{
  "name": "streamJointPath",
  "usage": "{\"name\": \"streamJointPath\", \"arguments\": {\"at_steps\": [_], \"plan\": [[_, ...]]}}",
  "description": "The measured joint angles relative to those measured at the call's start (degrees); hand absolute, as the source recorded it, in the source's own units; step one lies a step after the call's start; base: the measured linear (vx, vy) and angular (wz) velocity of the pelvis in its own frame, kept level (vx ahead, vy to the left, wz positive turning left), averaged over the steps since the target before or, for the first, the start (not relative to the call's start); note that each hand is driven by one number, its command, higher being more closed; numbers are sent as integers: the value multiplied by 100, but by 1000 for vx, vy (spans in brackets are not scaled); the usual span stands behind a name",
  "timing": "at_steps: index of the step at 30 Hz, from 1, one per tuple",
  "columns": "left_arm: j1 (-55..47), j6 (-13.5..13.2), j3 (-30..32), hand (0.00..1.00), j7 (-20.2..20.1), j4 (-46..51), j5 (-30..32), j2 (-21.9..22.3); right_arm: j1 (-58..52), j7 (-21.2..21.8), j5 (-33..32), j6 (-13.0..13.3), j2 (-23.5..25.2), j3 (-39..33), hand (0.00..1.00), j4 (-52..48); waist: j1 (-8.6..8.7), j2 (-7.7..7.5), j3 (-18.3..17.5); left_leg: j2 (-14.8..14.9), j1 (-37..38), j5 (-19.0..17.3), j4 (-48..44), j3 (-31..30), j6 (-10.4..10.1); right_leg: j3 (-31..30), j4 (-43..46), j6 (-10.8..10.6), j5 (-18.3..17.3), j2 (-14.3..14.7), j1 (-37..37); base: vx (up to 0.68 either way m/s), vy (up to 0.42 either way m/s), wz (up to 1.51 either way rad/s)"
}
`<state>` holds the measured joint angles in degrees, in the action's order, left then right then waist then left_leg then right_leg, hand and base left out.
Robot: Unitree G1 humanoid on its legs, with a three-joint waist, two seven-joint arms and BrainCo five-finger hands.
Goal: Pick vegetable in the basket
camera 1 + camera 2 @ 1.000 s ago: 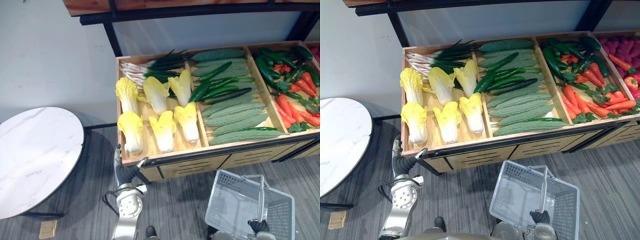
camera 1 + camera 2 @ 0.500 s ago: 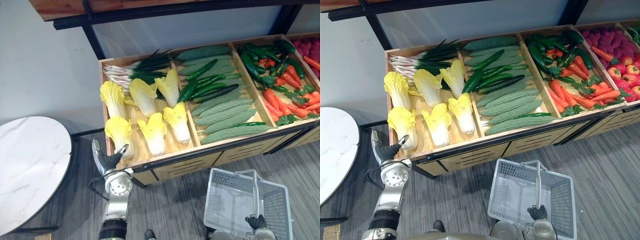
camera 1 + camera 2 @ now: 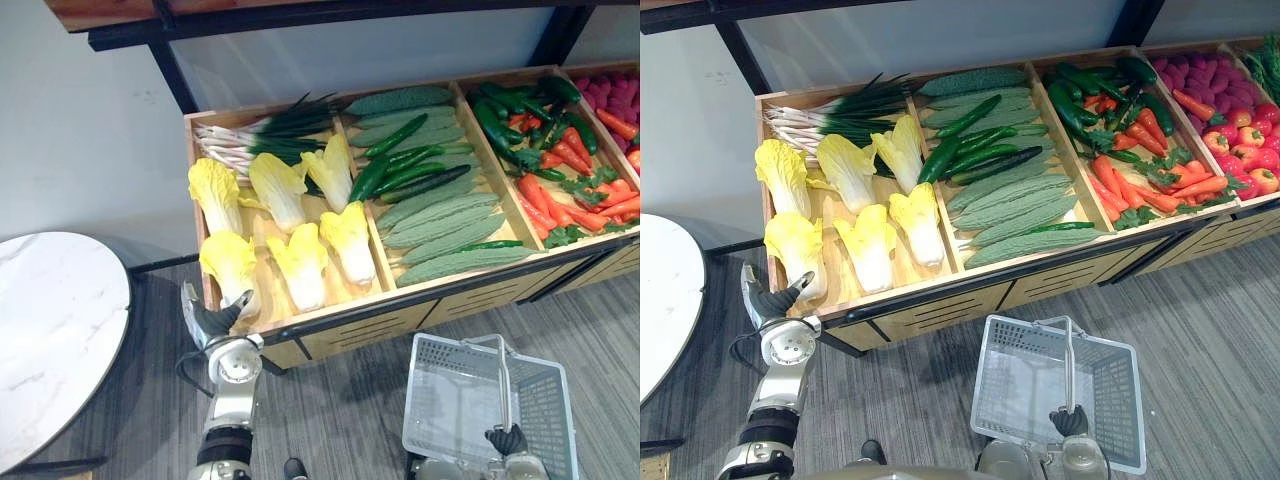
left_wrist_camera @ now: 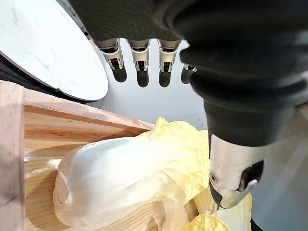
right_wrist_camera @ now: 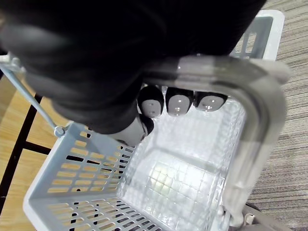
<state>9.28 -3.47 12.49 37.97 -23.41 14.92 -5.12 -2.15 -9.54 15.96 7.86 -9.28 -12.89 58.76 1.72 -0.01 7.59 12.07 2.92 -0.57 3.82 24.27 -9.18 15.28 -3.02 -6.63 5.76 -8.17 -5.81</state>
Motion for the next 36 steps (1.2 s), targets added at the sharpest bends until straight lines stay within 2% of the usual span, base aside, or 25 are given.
{"name": "streamJointPath", "arguments": {"at_steps": [13, 29, 36], "plan": [[340, 45, 11, 0, -5, -237, 0, -186, 49, -1, -5, 33, 9, 123, 100, -61, 122, -123, 75, -24, -75, -3, 2, 52, 1, -78, -27, -9, 30, -8, -106, -5, -7, -2], [650, 151, 11, 0, -3, -559, 2, -217, 113, -14, -12, 36, 1, 208, 100, -204, 131, -100, 231, -45, -103, -73, -16, 198, -2, -253, -85, -13, 87, 3, -232, -9, -17, -6], [798, 154, 74, 0, 13, -971, -15, -384, 218, -23, -17, 42, -17, 214, 100, -214, 132, -88, 377, -39, -191, -137, -128, 242, 2, -319, -63, -13, 87, -3, -320, -12, -23, -4]]}}
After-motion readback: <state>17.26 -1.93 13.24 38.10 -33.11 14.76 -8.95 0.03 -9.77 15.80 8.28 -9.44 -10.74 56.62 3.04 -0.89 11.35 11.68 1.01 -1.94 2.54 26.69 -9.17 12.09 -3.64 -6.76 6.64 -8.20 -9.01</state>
